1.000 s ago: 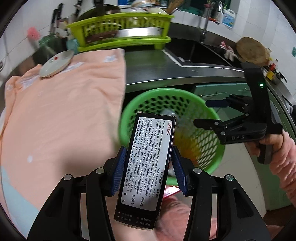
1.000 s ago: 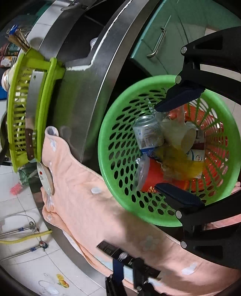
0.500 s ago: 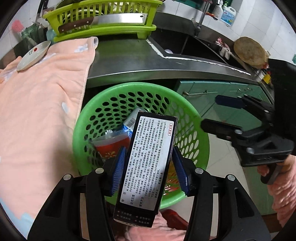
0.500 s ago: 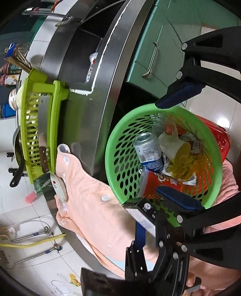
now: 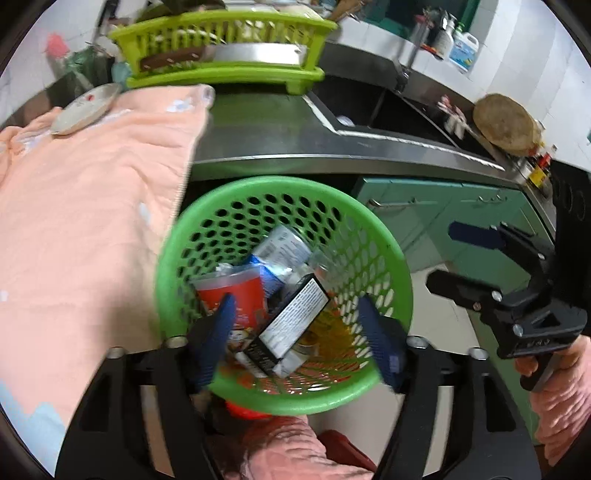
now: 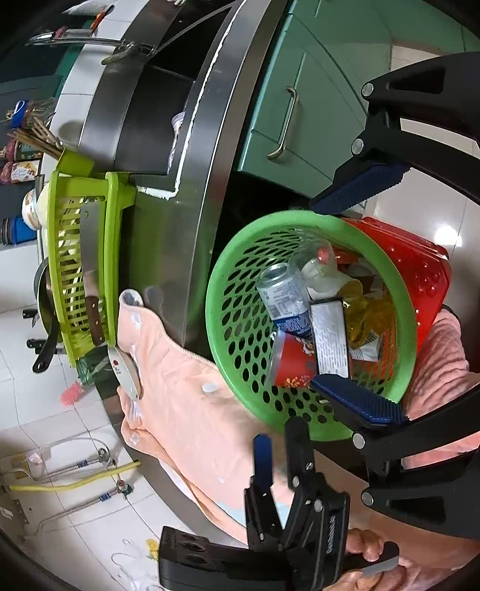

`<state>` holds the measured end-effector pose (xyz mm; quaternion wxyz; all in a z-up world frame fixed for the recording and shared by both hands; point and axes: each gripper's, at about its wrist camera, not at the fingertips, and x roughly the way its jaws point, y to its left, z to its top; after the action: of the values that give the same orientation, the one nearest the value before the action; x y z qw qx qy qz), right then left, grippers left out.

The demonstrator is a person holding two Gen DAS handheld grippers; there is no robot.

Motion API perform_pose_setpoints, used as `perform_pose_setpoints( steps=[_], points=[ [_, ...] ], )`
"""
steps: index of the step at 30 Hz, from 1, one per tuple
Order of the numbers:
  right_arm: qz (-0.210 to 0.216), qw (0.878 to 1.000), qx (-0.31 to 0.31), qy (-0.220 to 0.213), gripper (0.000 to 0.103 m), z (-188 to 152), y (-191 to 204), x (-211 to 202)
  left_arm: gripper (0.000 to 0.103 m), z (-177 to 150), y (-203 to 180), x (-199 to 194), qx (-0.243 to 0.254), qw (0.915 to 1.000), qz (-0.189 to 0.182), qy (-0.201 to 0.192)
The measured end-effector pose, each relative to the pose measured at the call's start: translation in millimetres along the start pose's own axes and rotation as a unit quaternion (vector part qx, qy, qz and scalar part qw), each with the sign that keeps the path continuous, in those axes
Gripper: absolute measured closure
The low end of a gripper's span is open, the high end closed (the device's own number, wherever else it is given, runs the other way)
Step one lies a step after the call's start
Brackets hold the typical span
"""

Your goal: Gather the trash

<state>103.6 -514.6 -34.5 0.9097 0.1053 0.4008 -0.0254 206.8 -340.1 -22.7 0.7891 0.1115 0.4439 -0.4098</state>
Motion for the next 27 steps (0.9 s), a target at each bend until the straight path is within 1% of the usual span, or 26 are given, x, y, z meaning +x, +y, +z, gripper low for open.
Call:
perform_pose_setpoints(
  steps=[2,6,8,9,11,15,22,27],
  points=[
    [0.003,1.000,0.001,-0.002,0.016,-1.9,4.7,-2.0,0.029,-1.9,3.0,-7.3,-0.005,0.9999,0.007,-0.008],
    [0.012,1.000,0.002,-0.007,0.015,-4.1,17.1,-5.6,0.025,-8.5,11.5,-25.7,-0.020,0.9992,0.024,-0.026],
    [0.018,1.000,-0.002,-0.009,0.014,-4.9,25.2,-6.8,0.022,-12.2,14.6,-35.9,-0.021,0.9983,0.039,-0.037],
    [0.021,1.000,-0.002,-0.009,0.013,-5.5,30.0,-7.4,0.020,-13.8,15.6,-40.2,-0.021,0.9978,0.046,-0.042],
    [0.027,1.000,-0.004,-0.010,0.013,-5.9,36.6,-8.2,0.019,-17.3,19.0,-51.7,-0.024,0.9963,0.062,-0.055],
    [0.029,0.999,-0.015,-0.014,0.012,-6.4,54.8,-11.9,0.014,-24.8,28.5,-71.5,-0.038,0.9933,0.080,-0.075],
    [0.036,0.999,-0.031,-0.019,0.010,-7.2,83.1,-19.0,0.010,-41.3,41.1,-95.4,-0.057,0.9882,0.109,-0.091],
    [0.026,0.998,-0.050,-0.025,0.010,-8.2,104.4,-24.8,0.008,-55.2,49.6,-111.7,-0.074,0.9842,0.122,-0.104]
  ],
)
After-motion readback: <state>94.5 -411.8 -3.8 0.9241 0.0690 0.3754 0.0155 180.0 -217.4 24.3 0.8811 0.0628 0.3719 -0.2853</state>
